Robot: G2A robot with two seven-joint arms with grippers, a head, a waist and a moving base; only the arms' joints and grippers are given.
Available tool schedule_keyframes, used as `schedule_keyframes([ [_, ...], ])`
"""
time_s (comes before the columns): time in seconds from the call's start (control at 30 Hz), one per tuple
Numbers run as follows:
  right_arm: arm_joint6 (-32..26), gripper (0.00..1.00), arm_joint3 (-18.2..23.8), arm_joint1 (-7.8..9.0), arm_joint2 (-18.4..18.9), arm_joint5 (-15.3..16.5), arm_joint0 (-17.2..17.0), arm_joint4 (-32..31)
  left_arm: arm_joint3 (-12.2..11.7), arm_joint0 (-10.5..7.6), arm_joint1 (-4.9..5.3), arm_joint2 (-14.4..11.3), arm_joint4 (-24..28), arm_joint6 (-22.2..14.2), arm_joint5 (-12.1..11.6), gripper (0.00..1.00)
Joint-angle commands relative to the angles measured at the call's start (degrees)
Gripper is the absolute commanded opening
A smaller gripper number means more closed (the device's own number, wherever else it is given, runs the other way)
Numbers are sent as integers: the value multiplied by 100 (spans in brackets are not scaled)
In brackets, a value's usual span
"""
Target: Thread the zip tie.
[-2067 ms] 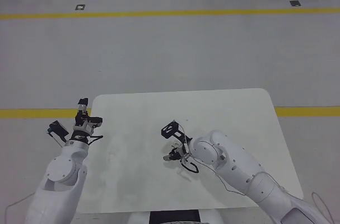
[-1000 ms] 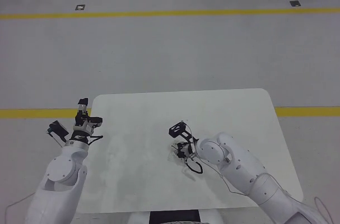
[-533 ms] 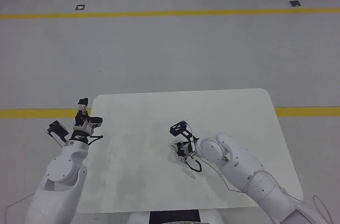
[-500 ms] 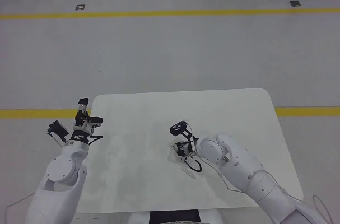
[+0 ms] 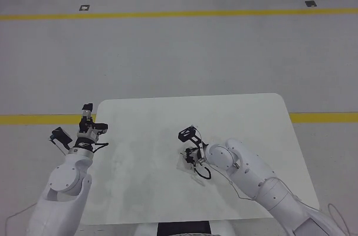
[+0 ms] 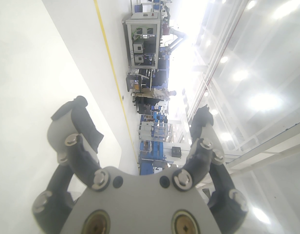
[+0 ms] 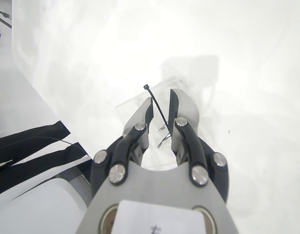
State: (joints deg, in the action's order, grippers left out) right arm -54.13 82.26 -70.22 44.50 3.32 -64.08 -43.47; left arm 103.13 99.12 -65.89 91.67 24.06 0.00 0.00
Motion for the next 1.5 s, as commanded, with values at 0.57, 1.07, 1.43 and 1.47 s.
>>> schedule_keyframes([
  [0.57, -122, 0, -31, -44, -44, 57, 109, -126, 0, 0, 0, 0, 0, 0, 0, 100],
  [1.07, -388, 0, 1633, 266, 1083, 43, -648, 314, 0, 0, 0, 0, 0, 0, 0, 100],
  [1.43, -139, 0, 1355, 275, 1519, 504, -446, 1641, 0, 0, 0, 0, 0, 0, 0, 100],
  [1.47, -139, 0, 1355, 275, 1519, 504, -446, 1641, 0, 0, 0, 0, 0, 0, 0, 100],
])
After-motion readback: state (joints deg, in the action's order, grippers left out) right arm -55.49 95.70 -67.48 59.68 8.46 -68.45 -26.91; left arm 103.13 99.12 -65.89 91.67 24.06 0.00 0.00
